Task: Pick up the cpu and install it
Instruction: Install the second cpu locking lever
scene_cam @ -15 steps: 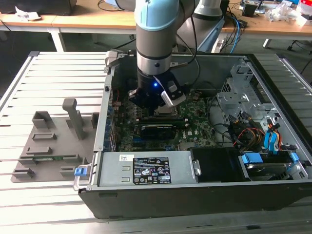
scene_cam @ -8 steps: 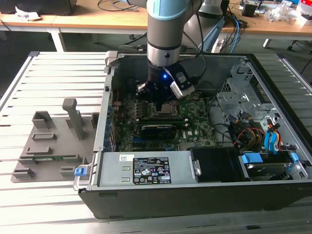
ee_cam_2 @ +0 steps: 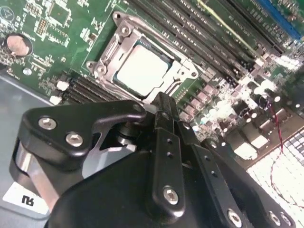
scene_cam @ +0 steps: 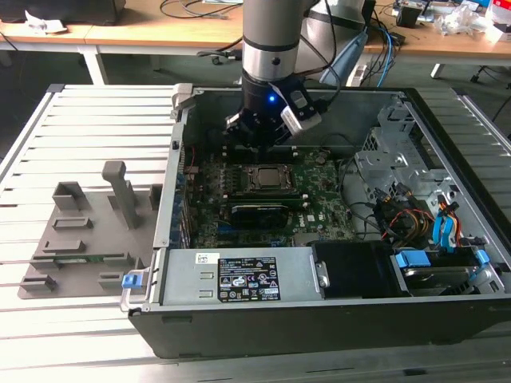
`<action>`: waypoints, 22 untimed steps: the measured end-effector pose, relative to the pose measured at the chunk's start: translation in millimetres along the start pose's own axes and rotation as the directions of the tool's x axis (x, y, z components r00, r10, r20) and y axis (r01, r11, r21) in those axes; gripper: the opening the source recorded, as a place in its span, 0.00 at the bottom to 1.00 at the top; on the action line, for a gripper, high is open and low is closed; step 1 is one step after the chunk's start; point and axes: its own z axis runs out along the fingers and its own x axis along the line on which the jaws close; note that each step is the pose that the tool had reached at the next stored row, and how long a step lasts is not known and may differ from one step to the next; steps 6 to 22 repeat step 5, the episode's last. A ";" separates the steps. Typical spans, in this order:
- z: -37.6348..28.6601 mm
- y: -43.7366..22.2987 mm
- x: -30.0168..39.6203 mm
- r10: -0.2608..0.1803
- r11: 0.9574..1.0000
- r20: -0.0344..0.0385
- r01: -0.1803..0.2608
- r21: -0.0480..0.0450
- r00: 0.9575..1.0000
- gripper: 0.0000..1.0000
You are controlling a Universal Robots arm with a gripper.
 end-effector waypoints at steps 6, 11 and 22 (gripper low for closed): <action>-0.5 0.0 0.1 0.000 1.000 0.000 0.000 0.000 1.000 0.11; -0.5 0.0 0.1 0.000 1.000 0.000 0.000 0.000 1.000 0.11; -0.5 0.0 0.1 0.000 1.000 0.000 0.000 0.000 1.000 0.11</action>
